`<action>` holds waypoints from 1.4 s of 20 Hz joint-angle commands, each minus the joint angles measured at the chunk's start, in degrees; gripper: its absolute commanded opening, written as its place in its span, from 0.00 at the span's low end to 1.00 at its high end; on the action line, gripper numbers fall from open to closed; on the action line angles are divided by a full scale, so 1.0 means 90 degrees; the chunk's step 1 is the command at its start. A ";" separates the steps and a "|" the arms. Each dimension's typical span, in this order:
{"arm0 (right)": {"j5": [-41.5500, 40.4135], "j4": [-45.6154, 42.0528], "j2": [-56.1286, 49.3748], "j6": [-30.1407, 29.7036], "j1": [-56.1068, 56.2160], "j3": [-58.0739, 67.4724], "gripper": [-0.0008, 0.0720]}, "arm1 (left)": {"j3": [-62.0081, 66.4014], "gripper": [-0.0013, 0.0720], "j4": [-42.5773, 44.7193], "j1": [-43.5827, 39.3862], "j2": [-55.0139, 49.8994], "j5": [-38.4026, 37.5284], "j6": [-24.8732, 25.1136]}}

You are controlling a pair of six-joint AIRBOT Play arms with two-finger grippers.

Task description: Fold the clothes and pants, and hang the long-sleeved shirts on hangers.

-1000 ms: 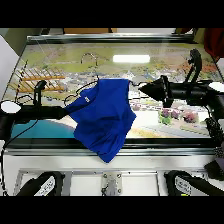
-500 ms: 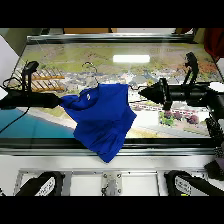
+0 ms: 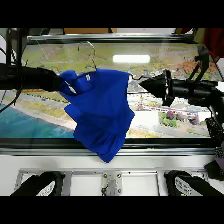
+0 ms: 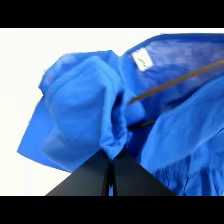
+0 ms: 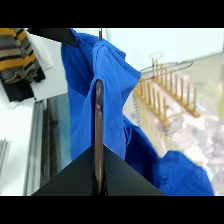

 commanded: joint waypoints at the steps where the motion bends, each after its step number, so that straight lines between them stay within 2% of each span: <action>1: -0.0823 0.0253 0.0500 -0.0022 0.0160 -0.0002 0.01 | 0.1256 0.03 0.1528 -0.1120 -0.0364 -0.0622 -0.0561; 3: -0.0957 0.0325 0.0782 -0.0022 0.0158 -0.0002 0.01 | 0.1773 0.03 0.2208 -0.1443 -0.0712 -0.1042 -0.0738; 5: -0.1013 0.0369 0.1047 -0.0015 0.0158 -0.0002 0.01 | 0.2237 0.03 0.2419 -0.1489 -0.1035 -0.1263 -0.0916; 8: -0.1610 0.0369 0.1421 0.0029 0.0155 -0.0002 0.01 | 0.2601 0.03 0.2679 -0.1248 -0.1263 -0.1343 -0.1025; 10: -0.1664 0.0386 0.1554 0.0032 0.0158 -0.0002 0.01 | 0.2344 0.03 0.2671 -0.0908 -0.1139 -0.1156 -0.1248; 12: -0.1727 0.0391 0.1600 0.0053 0.0165 -0.0002 0.01 | 0.1909 0.03 0.2302 -0.0605 -0.0954 -0.0867 -0.1411; 15: -0.1904 0.0393 0.1583 0.0075 0.0338 -0.0002 0.01 | 0.1365 0.03 0.1197 -0.0542 -0.0695 -0.0104 -0.1423; 20: -0.1960 0.0396 0.1418 0.0017 0.0940 -0.0138 0.01 | 0.1202 0.03 0.1117 -0.1253 -0.0435 0.0653 -0.1455; 23: -0.1977 0.0508 0.1205 -0.0299 0.1285 -0.0175 0.01 | 0.1401 0.03 0.1117 -0.1710 -0.0510 0.0699 -0.1452; 28: -0.1974 0.1486 0.0835 -0.0767 0.1443 -0.0175 0.01 | 0.2210 0.03 0.1180 -0.2028 -0.0753 0.0406 -0.1440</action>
